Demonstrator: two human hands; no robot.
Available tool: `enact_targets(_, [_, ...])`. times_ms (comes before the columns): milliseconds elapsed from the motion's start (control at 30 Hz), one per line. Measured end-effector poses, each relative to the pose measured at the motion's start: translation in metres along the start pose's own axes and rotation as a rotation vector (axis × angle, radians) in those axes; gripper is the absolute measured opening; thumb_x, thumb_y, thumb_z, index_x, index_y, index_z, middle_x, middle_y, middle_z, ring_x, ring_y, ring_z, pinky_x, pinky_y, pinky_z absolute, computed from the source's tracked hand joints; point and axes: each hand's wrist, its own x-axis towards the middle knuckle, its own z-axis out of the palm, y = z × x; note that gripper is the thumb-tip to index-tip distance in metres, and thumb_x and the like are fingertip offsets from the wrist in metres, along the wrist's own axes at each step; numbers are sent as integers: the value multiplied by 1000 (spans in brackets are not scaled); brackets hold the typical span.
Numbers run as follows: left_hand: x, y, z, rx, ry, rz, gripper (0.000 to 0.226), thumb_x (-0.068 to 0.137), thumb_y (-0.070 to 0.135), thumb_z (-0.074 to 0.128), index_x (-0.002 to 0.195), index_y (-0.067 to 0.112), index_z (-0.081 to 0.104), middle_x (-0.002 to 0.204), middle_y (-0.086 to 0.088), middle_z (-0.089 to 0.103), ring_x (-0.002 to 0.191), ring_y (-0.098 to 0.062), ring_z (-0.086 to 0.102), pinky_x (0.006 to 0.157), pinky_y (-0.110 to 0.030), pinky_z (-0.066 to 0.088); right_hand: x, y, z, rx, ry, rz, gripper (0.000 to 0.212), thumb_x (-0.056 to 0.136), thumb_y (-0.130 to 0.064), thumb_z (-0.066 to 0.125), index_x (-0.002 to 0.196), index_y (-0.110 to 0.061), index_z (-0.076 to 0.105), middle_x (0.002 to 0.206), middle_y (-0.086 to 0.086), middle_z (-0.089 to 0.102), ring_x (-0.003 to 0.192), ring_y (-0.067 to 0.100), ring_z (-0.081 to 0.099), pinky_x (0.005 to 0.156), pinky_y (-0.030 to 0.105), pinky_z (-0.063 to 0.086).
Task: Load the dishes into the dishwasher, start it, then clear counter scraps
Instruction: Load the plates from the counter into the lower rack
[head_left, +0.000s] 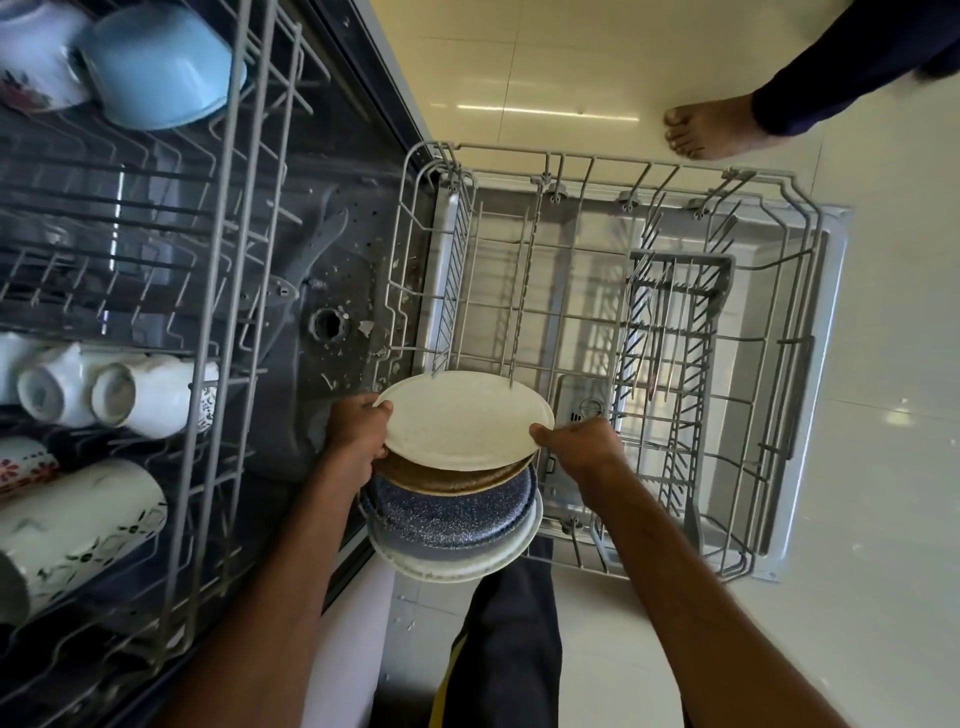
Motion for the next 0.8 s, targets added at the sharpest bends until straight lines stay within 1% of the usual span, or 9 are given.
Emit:
enact_targets(67, [-5,1,-10,-21,-2,-6,32,100,10,54,131,9,61,108,-10,63,85,-21,57,57,-27,44,-8,2,1,37,-22,15,40,82,-29,80,105,0,67,91,9,71,62,11,59,43,20,39])
enact_targets(100, [-8,2,-14,-33,-7,-6,32,100,9,54,131,10,61,106,-9,63,83,-20,57,58,-27,44,-12,4,1,63,-36,27,41,81,-28,80,106,1,66,91,11,72,61,12,59,43,21,40])
enact_targets(200, [-21,4,-24,-63,-14,-1,31,100,7,51,129,9,61,86,-2,60,70,-15,52,59,-28,42,-28,7,1,129,-52,49,33,80,-26,81,95,2,70,78,9,71,53,12,56,48,25,43])
enact_targets(267, [-26,4,-28,-76,-7,-6,30,101,8,50,129,9,61,83,-2,58,68,-15,50,57,-28,40,-37,6,2,151,-57,49,30,80,-28,81,87,0,72,72,8,70,49,12,52,48,27,43])
enact_targets(400, [-26,8,-30,-98,0,-30,28,102,10,50,126,11,63,87,-3,60,71,-15,53,57,-28,41,-43,0,1,207,-64,46,25,84,-26,78,83,-2,69,74,10,68,48,12,50,41,23,40])
enact_targets(533, [-19,13,-18,-117,1,-12,28,101,11,51,127,11,62,104,-8,62,77,-14,55,61,-28,47,-32,-4,1,224,-42,68,29,86,-23,76,98,1,67,74,8,67,45,10,53,38,20,39])
enact_targets(667, [-8,18,-3,-102,-7,-1,28,101,12,51,128,10,60,97,-6,61,77,-17,56,62,-29,47,-20,-5,1,223,-21,86,30,88,-21,74,103,4,66,73,8,66,46,11,54,37,19,40])
enact_targets(733, [-2,20,2,-87,3,-6,30,101,12,52,130,10,59,106,-10,61,86,-21,57,62,-30,47,-15,-3,2,182,-14,81,30,89,-23,73,104,3,66,66,5,67,47,11,55,39,20,43])
enact_targets(800, [3,20,5,-51,-7,8,32,101,16,54,131,9,57,112,-12,61,92,-24,55,56,-28,45,-11,-5,3,129,-5,43,28,91,-25,71,102,1,65,62,2,68,54,12,59,50,25,51])
